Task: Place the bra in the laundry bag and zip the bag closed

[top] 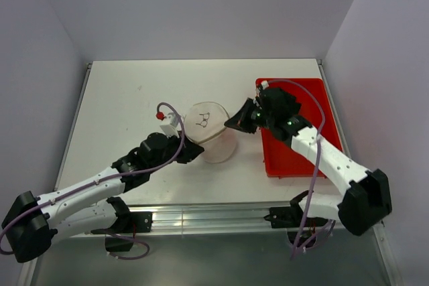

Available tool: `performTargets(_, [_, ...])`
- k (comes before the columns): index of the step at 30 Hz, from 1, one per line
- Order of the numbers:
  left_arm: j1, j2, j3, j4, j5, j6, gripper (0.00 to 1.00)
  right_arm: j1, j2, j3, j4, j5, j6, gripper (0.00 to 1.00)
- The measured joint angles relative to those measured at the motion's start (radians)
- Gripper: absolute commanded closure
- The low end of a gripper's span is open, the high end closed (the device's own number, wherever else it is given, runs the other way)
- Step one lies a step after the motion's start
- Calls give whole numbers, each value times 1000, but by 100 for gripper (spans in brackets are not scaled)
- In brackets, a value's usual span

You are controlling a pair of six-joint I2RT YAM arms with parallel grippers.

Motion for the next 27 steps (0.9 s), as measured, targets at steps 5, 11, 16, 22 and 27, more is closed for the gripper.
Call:
performTargets(5, [63, -53, -2, -67, -2, 0, 100, -25, 198, 234, -62, -96, -145, 100])
performTargets(11, [76, -109, 3, -97, -11, 7, 100, -24, 359, 489, -180, -193, -275, 100])
performTargets(16, [70, -35, 37, -71, 19, 8, 100, -21, 412, 572, -220, -202, -336, 72])
performTargets(22, [57, 148, 37, 42, 85, 8, 100, -20, 434, 565, -209, -172, -340, 36])
performTargets(27, [56, 283, 62, 133, 135, 8, 100, -11, 417, 513, -203, -105, -317, 34])
